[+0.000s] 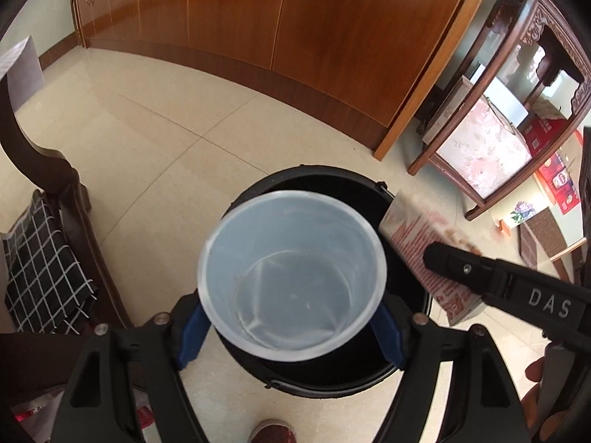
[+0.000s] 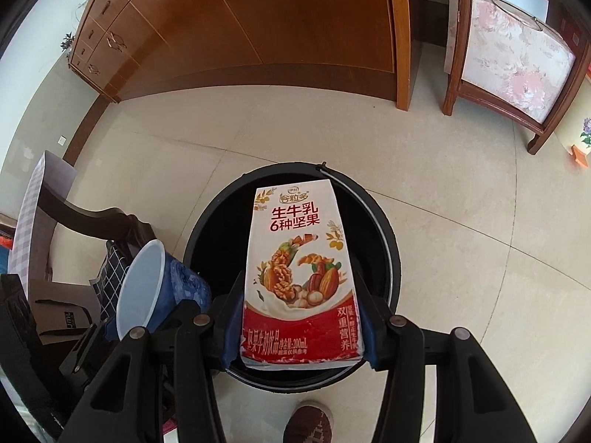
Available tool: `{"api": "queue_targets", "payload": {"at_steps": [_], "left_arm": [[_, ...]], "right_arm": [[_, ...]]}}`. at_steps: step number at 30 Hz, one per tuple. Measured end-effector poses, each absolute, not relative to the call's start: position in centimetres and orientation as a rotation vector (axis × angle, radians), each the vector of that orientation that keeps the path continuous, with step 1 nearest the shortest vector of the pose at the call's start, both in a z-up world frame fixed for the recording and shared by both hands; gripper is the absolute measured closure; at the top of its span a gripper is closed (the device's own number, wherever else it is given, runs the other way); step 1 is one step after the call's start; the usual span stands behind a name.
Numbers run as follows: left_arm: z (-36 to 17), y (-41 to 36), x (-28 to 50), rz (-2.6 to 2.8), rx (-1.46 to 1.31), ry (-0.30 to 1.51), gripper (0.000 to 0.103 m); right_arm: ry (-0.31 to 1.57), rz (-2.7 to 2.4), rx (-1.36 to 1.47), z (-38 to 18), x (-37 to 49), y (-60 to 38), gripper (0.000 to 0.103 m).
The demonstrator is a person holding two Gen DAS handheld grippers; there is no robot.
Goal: Collect trash
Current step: 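Open both tools to drop the bowl and carton into the bin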
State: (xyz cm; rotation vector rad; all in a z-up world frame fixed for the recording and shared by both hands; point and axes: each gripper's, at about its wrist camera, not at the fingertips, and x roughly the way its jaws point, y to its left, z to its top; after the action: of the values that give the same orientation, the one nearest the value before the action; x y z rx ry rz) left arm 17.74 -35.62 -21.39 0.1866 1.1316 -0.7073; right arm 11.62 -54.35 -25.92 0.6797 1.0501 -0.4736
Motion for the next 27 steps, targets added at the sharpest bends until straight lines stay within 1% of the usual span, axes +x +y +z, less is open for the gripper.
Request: {"api": "queue_targets", "payload": {"at_steps": [1,2,3,4,8,13,17,22,27], "left_arm": [[-21.6,-35.6,17.9,-0.711,0.176,1.142,0.025],[-21.8,-35.6,18.1,-0.710,0.166,1.152,0.022],[-21.8,-35.5,18.3,-0.712,0.148,1.162,0.021],[-21.9,-35.3,18.5,-0.714,0.130,1.169,0.018],[-21.4,-35.2,18.7,-0.716,0.103,1.159,0.018],[-20.4,-35.4,18.3,-0.684,0.149,1.123,0.018],[-18.5,-34.3,17.7,-0.672,0.152,1.067,0.018],[-16.5,-32.7,17.3,-0.635,0.144,1.044,0.018],[-13.9,-31.2,16.0,-0.638,0.155,1.003,0.018]], "right_arm": [[1.054,-0.482,0.676,-25.9,11.7,-54.4,0.049],[1.055,-0.487,0.673,-25.8,11.8,-54.4,0.045],[1.047,-0.496,0.673,-25.8,12.0,-54.8,0.038],[1.037,-0.512,0.672,-25.6,11.9,-54.9,0.037],[0.977,-0.556,0.667,-24.2,11.0,-55.2,0.037],[0.937,-0.605,0.628,-21.9,9.5,-54.8,0.037],[0.922,-0.610,0.615,-20.2,8.1,-54.0,0.037],[0.924,-0.603,0.599,-18.6,6.8,-53.0,0.036],[0.908,-0.577,0.590,-16.6,5.6,-51.2,0.034]]}}
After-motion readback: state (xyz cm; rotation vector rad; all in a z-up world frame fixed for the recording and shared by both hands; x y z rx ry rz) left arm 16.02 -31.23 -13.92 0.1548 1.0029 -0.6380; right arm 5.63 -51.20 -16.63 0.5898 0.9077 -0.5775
